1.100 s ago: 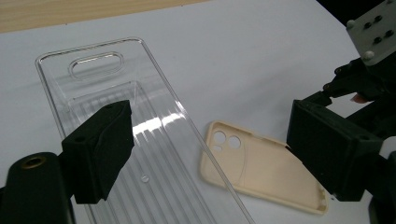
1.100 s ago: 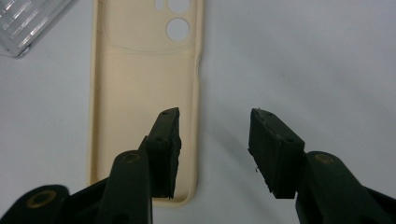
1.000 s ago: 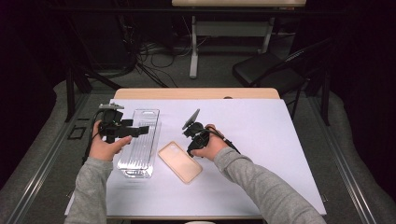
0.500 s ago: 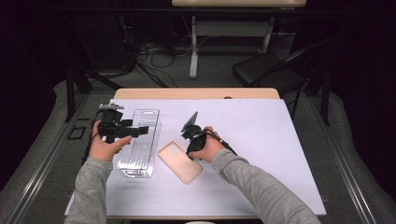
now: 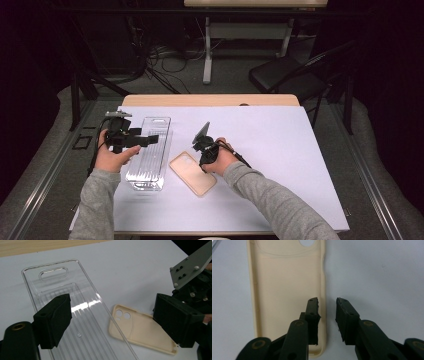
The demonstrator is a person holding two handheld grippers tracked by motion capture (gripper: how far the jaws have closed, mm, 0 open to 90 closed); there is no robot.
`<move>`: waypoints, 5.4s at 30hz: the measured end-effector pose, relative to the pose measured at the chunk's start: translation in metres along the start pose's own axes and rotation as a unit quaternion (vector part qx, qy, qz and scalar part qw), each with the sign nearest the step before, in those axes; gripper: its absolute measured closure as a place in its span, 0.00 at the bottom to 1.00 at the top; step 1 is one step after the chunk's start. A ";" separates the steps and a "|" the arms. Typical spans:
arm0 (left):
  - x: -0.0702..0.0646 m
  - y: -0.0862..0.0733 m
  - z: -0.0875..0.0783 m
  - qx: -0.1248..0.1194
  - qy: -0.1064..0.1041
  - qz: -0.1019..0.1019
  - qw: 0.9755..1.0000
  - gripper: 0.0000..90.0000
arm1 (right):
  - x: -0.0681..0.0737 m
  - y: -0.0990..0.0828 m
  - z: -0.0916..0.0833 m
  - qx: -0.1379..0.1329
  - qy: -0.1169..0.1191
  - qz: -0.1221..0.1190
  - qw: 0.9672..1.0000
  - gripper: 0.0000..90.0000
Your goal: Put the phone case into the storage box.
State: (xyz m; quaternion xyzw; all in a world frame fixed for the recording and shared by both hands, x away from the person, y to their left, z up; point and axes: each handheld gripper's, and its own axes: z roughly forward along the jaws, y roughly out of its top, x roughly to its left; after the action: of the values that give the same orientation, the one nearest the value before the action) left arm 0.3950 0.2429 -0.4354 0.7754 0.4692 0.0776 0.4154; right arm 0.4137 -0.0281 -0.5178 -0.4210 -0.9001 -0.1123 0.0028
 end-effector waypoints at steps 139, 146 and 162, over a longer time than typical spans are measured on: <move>-0.019 -0.004 0.025 0.016 -0.014 0.005 1.000 0.18 | -0.039 -0.076 -0.039 -0.220 -0.013 0.074 0.973 0.97; -0.028 -0.004 0.032 0.021 -0.027 0.010 0.999 0.17 | -0.037 -0.084 -0.045 -0.255 -0.023 0.075 0.964 0.97; -0.040 -0.007 0.041 0.015 -0.058 0.003 0.998 0.17 | -0.035 -0.093 -0.045 -0.277 -0.033 0.078 0.957 0.97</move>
State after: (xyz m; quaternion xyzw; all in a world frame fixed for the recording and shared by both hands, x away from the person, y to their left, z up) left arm 0.3898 0.1891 -0.4561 0.7861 0.4428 0.0269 0.4304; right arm 0.3621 -0.1214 -0.4961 -0.4778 -0.7978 -0.3425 -0.1343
